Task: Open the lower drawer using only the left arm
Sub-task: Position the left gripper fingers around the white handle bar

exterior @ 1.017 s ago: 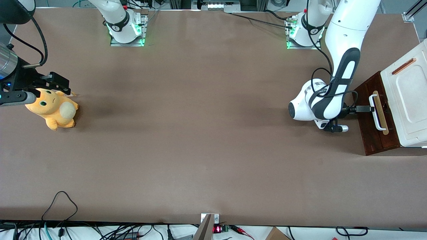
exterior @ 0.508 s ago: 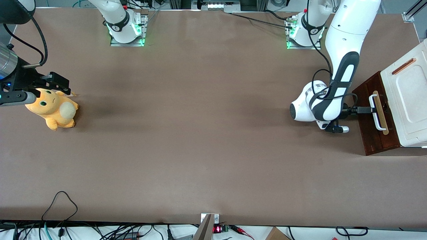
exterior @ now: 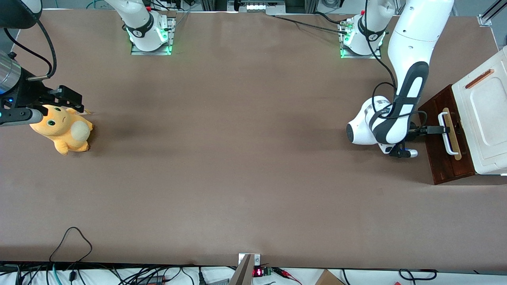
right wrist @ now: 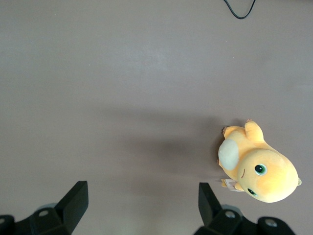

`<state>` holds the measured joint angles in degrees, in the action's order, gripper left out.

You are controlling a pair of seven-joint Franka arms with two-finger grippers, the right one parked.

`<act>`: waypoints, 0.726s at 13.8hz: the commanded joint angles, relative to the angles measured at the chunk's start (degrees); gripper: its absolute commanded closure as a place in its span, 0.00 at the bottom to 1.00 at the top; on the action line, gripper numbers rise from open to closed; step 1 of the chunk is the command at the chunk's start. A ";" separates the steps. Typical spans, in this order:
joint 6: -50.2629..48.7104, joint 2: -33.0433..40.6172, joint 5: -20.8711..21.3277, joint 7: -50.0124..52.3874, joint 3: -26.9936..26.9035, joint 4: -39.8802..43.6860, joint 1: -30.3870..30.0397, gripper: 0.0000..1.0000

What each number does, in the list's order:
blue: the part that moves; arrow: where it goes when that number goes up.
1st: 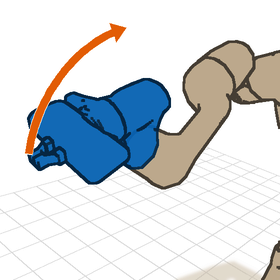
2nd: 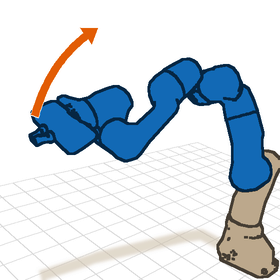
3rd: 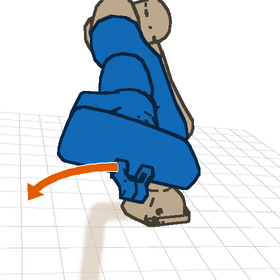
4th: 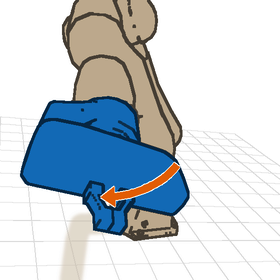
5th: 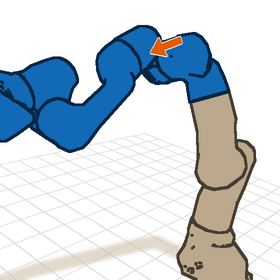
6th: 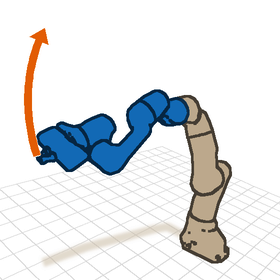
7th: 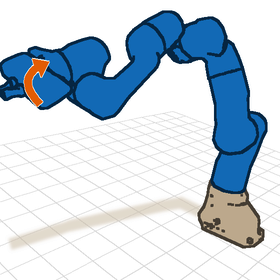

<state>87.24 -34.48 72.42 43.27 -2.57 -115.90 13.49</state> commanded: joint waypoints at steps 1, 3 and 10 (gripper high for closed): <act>-1.46 -1.64 3.16 1.46 0.20 0.68 -0.31 0.00; -1.72 -2.08 3.25 1.81 0.20 0.68 -0.57 0.00; -1.72 -2.08 3.87 1.29 0.20 1.12 -1.89 0.00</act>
<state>86.40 -36.15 74.71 44.56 -2.66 -115.71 12.11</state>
